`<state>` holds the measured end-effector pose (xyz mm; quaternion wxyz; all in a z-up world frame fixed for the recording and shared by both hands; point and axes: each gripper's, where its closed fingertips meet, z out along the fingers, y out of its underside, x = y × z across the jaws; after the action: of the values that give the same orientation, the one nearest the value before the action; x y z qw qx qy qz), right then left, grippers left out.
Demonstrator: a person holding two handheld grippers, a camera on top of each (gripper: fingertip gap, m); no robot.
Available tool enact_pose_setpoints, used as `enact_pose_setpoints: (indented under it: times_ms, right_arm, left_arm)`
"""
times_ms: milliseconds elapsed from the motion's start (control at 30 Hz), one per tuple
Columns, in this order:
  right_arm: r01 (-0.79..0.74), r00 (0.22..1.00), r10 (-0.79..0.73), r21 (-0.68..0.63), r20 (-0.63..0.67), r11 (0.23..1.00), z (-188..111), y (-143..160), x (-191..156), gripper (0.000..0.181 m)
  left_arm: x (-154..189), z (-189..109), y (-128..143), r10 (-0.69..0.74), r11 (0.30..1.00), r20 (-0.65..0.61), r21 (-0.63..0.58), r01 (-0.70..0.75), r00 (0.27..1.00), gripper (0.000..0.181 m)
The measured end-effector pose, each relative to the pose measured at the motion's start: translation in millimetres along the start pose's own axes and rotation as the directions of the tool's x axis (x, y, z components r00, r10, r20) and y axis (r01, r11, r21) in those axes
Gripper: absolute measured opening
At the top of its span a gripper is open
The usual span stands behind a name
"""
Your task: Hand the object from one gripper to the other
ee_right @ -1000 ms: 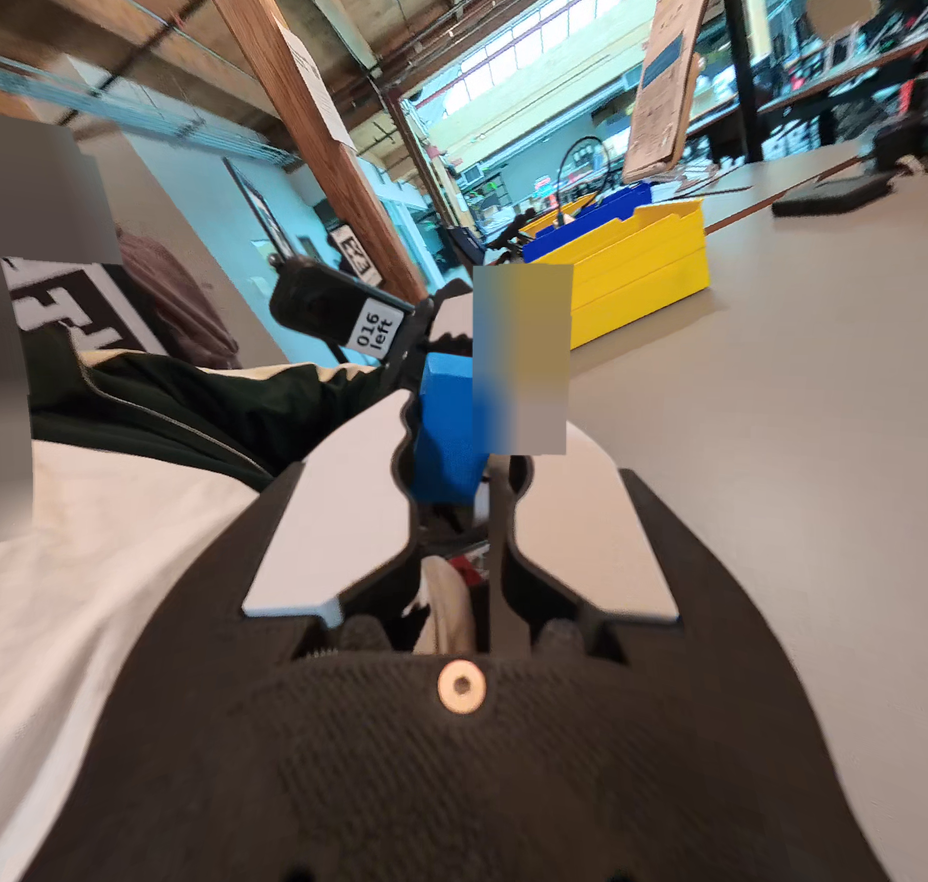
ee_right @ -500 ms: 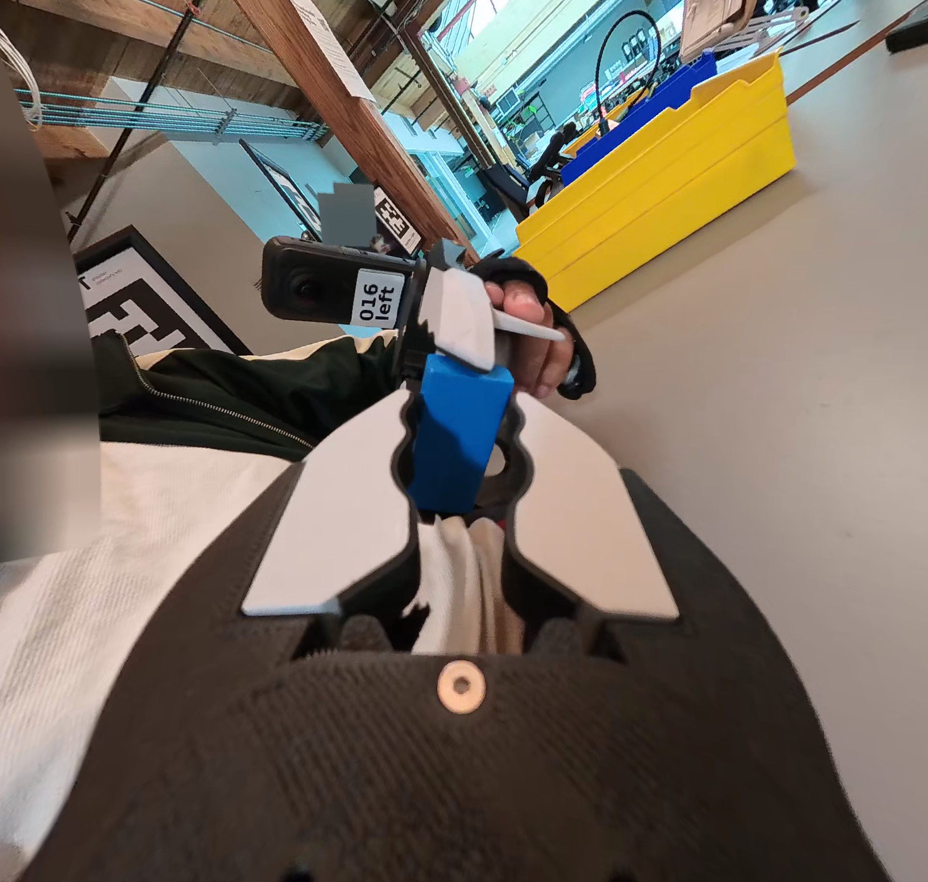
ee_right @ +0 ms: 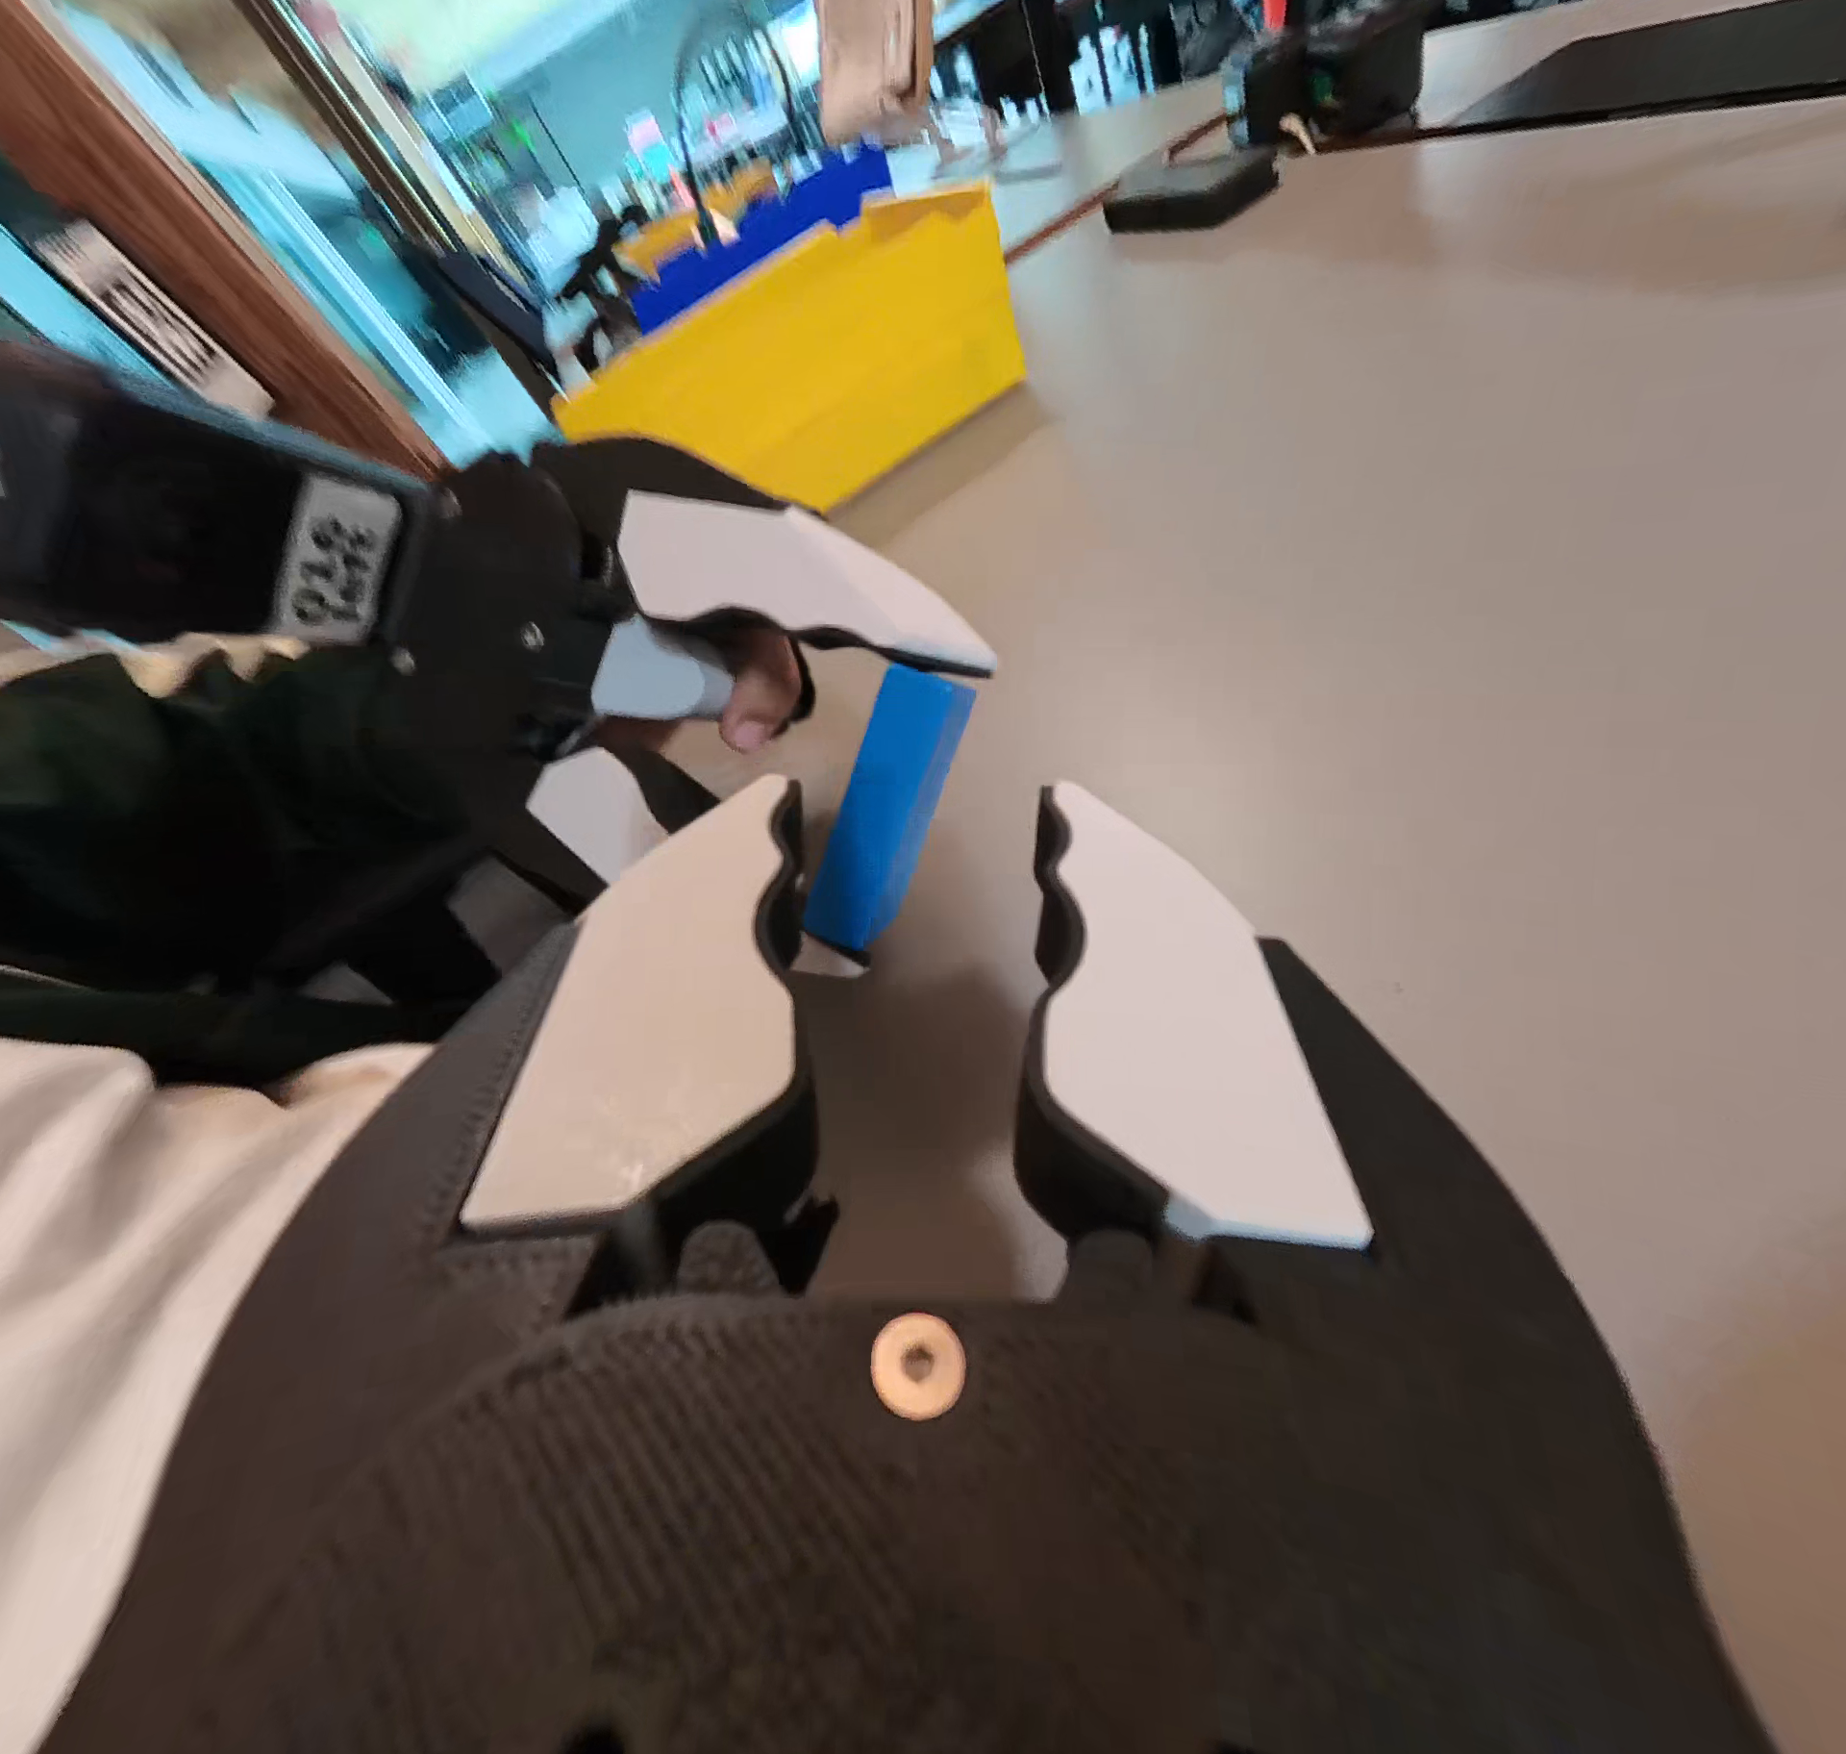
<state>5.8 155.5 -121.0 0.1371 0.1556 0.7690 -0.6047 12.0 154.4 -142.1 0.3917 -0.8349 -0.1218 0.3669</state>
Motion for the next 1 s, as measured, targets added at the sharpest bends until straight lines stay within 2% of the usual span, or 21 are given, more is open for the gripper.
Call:
enact_pose_setpoints:
  times_ms: [167, 333, 500, 667, 733, 867, 1000]
  right_arm:
    - [0.058, 0.998, -0.059, -0.081, -0.009, 0.995, 13, 16, -10, 0.042]
    - [0.034, 0.999, -0.032, -0.118, 0.014, 0.992, 14, 22, -11, 0.025]
    - [-0.081, 0.989, 0.090, -0.082, 0.113, 0.993, 12, 18, -16, 0.019]
    - [-0.269, 0.929, 0.272, -0.047, 0.250, 0.962, 8, 10, -21, 0.016]
    - [-0.292, 0.919, 0.292, -0.039, 0.265, 0.956, 7, 8, -20, 0.016]
    - [-0.282, 0.927, 0.267, 0.020, 0.264, 0.959, -1, -2, -14, 0.016]
    - [-0.287, 0.921, 0.247, 0.095, 0.303, 0.953, -9, -16, -14, 0.016]
  left_arm:
    - [7, 1, -1, 0.032, 0.999, -0.010, -0.022, -0.032, 0.999, 0.068]
    - [14, 2, -6, 0.099, 0.995, 0.000, -0.020, -0.099, 0.995, 0.068]
    - [12, -2, -12, 0.077, 0.997, 0.000, 0.024, -0.077, 0.997, 0.068]
    - [9, -5, -20, 0.077, 0.994, 0.015, 0.078, -0.078, 0.997, 0.067]
    - [9, -6, -24, 0.072, 0.991, 0.009, 0.111, -0.072, 0.997, 0.067]
    - [5, -11, -29, -0.072, 0.978, -0.059, 0.194, 0.082, 0.996, 0.071]
    - [-6, -19, -36, -0.299, 0.898, -0.199, 0.271, 0.346, 0.933, 0.070]
